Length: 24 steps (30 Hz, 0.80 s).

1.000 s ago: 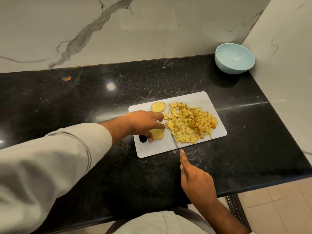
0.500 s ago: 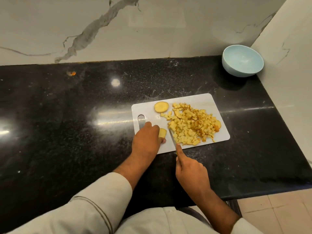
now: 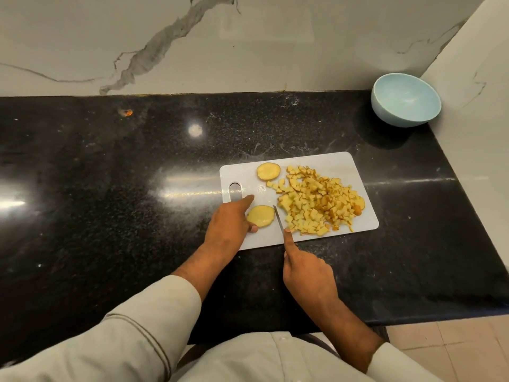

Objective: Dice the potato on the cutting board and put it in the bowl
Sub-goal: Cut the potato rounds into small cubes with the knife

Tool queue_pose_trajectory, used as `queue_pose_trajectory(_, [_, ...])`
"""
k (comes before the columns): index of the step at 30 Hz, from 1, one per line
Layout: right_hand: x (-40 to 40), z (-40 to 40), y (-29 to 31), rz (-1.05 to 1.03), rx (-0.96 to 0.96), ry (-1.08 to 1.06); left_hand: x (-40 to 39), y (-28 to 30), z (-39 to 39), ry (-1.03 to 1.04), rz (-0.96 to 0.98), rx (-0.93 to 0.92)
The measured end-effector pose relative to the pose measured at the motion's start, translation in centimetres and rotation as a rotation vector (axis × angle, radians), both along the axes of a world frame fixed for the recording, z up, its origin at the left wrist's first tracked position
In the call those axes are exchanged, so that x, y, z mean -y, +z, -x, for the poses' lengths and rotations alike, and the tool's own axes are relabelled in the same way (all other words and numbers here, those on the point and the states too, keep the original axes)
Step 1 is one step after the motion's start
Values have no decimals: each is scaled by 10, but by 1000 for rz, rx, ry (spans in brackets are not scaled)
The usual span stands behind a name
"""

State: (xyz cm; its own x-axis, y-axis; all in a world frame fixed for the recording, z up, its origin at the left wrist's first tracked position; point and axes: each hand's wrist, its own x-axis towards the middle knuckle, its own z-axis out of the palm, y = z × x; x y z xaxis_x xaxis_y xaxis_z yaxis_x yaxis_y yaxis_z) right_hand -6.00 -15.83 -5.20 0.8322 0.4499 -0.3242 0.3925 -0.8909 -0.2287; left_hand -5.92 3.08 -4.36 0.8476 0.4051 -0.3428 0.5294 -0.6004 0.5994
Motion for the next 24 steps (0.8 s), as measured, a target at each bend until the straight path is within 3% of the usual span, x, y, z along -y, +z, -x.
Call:
queue_pose_trajectory(20, [-5,0,-1,58,-13,22,-1,-1,-7,-8,145,6])
queue_pose_trajectory(24, [-5,-1,-3,42,-26,6,-2,3,-11,-121,-23,-60])
